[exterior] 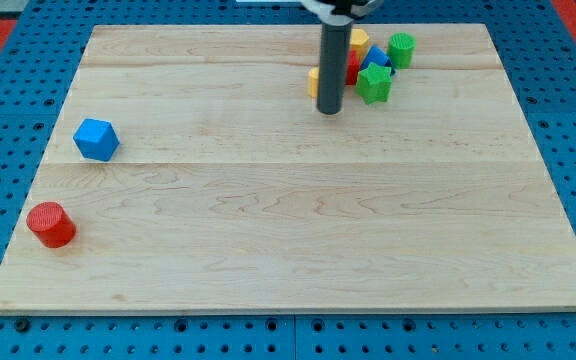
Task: Move your arm towards the bottom left
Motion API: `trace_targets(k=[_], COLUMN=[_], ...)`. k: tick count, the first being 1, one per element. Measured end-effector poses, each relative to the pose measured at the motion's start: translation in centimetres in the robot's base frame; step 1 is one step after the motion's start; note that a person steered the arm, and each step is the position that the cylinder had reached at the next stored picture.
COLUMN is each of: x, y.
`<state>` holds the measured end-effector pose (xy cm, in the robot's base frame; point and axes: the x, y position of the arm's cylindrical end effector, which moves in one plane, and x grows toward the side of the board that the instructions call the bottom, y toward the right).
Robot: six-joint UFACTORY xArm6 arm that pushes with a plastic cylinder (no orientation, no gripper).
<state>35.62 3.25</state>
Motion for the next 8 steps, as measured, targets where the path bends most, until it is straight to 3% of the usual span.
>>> trace_targets(k=[1, 3, 6, 8], x=[-0.8, 3.6, 5.0, 8.5], y=[-2.7, -6.4, -7.5, -9.7])
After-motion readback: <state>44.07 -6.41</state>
